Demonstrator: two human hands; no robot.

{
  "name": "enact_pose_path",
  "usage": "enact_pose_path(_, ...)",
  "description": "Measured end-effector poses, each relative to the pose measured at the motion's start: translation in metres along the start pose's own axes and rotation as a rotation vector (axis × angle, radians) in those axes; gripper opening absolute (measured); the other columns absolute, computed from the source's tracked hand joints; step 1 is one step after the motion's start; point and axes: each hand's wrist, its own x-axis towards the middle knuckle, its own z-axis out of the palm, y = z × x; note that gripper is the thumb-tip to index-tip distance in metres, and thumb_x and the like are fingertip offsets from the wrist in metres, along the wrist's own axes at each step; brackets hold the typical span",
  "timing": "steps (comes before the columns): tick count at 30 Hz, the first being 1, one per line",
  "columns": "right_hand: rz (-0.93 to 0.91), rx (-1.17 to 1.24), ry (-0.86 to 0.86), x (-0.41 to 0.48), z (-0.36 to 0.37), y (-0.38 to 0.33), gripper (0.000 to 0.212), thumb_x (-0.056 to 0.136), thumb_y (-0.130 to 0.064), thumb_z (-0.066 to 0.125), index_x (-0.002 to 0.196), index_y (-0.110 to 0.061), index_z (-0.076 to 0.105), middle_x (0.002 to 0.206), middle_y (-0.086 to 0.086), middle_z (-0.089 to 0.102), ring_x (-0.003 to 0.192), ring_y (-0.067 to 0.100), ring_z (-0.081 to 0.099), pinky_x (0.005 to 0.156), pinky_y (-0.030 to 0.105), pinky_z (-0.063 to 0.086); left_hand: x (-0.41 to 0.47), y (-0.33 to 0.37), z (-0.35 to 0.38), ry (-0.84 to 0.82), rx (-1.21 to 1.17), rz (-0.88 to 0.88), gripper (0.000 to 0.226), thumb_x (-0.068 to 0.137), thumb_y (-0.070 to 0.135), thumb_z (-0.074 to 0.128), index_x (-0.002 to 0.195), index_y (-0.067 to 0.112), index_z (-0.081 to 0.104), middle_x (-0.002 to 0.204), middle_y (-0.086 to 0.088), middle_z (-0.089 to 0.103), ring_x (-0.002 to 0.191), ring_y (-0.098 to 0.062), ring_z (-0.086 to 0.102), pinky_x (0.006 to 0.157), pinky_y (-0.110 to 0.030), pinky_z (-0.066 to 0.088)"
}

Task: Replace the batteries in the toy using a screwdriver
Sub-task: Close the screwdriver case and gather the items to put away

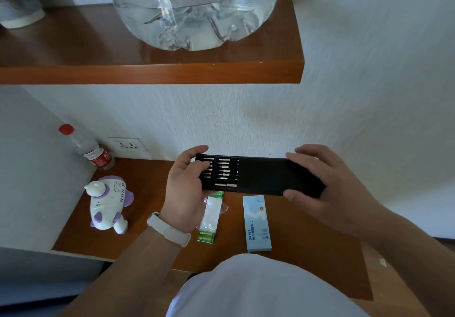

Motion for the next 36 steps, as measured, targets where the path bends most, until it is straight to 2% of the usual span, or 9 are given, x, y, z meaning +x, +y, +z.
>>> enact_pose_path(2,0.132,0.212,0.068,-0.001,0.005,-0.003,0.057,0.084,-0.057,0.061,0.134,-0.035,0.045,0.128,-0.015,0.043,0.114,-0.003,0.044,0.077,0.006,0.049,0.002,0.0,0.002,-0.002,0.005,0.002,0.031,0.099,-0.001,0.042,0.108,0.019,0.064,0.091,-0.005,0.068,0.072,-0.017,0.073,0.052,-0.033,0.057)
enact_pose_path(7,0.462,0.626,0.238,0.0,0.016,-0.009,0.042,0.094,-0.023,0.061,0.133,-0.03,0.047,0.119,-0.017,0.054,0.106,0.009,0.057,0.07,0.023,0.056,0.002,-0.004,0.011,-0.004,-0.033,0.0,0.033,0.098,-0.003,0.038,0.096,0.02,0.062,0.086,-0.004,0.067,0.068,-0.017,0.072,0.048,-0.033,0.055)
enact_pose_path(10,0.463,0.619,0.237,0.001,0.016,-0.01,0.041,0.093,-0.019,0.061,0.131,-0.029,0.049,0.117,-0.016,0.054,0.104,0.008,0.057,0.068,0.021,0.056,0.002,-0.007,0.014,0.016,-0.039,-0.005,0.027,0.098,0.001,0.04,0.094,0.019,0.061,0.083,-0.002,0.066,0.072,-0.017,0.07,0.047,-0.031,0.053)
enact_pose_path(16,0.422,0.53,0.209,0.006,0.015,-0.009,0.039,0.094,-0.021,0.061,0.13,-0.03,0.05,0.12,-0.013,0.052,0.102,0.002,0.056,0.065,0.011,0.053,0.0,-0.016,0.015,-0.013,-0.009,-0.045,0.012,0.102,0.018,0.047,0.097,0.019,0.058,0.077,0.003,0.069,0.071,-0.015,0.071,0.066,-0.039,0.051)
enact_pose_path(20,0.383,0.559,0.114,0.008,0.021,-0.015,0.039,0.094,-0.024,0.061,0.128,-0.036,0.046,0.12,-0.017,0.047,0.101,-0.007,0.054,0.065,0.013,0.054,-0.003,-0.024,0.015,-0.029,0.011,-0.064,0.01,0.102,0.021,0.047,0.105,0.019,0.056,0.094,-0.007,0.069,0.085,-0.022,0.071,0.069,-0.043,0.053)
enact_pose_path(23,0.32,0.515,0.036,0.014,0.037,-0.028,0.039,0.092,-0.025,0.063,0.124,-0.037,0.043,0.121,-0.017,0.039,0.106,-0.005,0.051,0.07,0.012,0.054,-0.008,-0.029,0.023,-0.079,0.079,-0.023,0.012,0.102,0.025,0.048,0.107,0.018,0.057,0.102,-0.012,0.066,0.096,-0.028,0.068,0.065,-0.036,0.057)
enact_pose_path(26,0.344,0.473,0.097,0.022,0.05,-0.039,0.036,0.093,-0.025,0.062,0.122,-0.035,0.042,0.127,-0.011,0.032,0.105,0.001,0.05,0.074,0.01,0.053,-0.003,-0.025,0.024,-0.074,0.116,0.002,0.011,0.102,0.026,0.049,0.108,0.021,0.057,0.108,-0.013,0.063,0.1,-0.028,0.067,0.065,-0.034,0.059)
enact_pose_path(31,0.366,0.379,0.113,0.03,0.061,-0.04,0.035,0.093,-0.03,0.061,0.124,-0.032,0.044,0.133,-0.015,0.023,0.101,0.005,0.051,0.078,0.018,0.057,0.007,-0.02,0.018,-0.074,0.17,-0.014,0.011,0.102,0.028,0.052,0.109,0.022,0.059,0.107,-0.013,0.063,0.094,-0.023,0.068,0.083,-0.055,0.058)
enact_pose_path(36,0.341,0.285,0.092,0.036,0.066,-0.035,0.04,0.092,-0.037,0.059,0.128,-0.025,0.046,0.129,-0.017,0.021,0.1,0.011,0.051,0.08,0.021,0.058,0.012,-0.021,0.017,-0.072,0.202,-0.017,0.01,0.101,0.027,0.052,0.11,0.024,0.058,0.106,-0.01,0.063,0.098,-0.025,0.068,0.087,-0.056,0.058)
